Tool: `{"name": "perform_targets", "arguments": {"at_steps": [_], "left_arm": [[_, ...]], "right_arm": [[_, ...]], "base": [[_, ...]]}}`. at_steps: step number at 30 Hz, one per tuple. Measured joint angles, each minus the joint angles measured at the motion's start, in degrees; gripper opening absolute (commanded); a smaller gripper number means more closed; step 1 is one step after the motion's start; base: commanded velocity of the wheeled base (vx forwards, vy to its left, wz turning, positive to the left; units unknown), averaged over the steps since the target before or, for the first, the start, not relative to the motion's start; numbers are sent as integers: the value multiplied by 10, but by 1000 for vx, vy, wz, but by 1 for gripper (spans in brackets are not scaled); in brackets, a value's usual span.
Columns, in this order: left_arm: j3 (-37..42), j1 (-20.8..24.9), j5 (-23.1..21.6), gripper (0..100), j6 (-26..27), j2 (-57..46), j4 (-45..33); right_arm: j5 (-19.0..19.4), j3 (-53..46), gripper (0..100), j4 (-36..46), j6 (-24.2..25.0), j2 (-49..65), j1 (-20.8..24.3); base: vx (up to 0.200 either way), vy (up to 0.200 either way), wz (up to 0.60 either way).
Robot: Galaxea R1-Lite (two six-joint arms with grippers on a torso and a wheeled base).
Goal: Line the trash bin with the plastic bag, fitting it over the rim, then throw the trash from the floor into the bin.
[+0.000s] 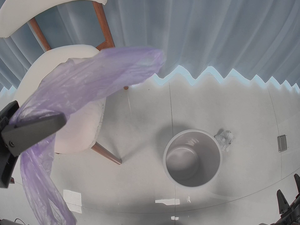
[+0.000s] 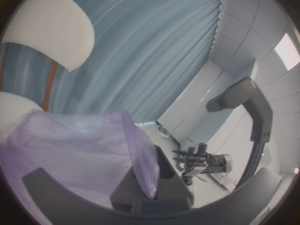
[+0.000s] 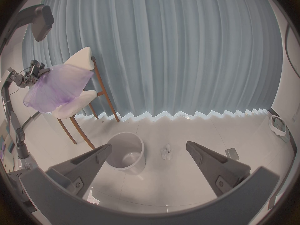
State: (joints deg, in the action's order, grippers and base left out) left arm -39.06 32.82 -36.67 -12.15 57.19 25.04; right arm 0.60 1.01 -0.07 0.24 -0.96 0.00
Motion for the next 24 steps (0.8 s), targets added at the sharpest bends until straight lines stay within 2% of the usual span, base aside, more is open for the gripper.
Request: {"name": "perform_targets", "arguments": {"at_steps": [5, 13, 18, 24], "left_arm": [[9, 35, 0, 0, -37, 6, 30], [-8, -24, -2, 0, -126, 8, 57], [-7, -42, -7, 0, -135, 10, 98], [13, -27, -7, 0, -136, 39, 109]], "right_arm": [[0, 0, 100, 0, 0, 0, 0], [1, 0, 100, 0, 0, 0, 0], [2, 0, 100, 0, 0, 0, 0], [2, 0, 100, 0, 0, 0, 0]], "base": [[0, 0, 0], [0, 0, 0], [0, -200, 0], [0, -200, 0]]}}
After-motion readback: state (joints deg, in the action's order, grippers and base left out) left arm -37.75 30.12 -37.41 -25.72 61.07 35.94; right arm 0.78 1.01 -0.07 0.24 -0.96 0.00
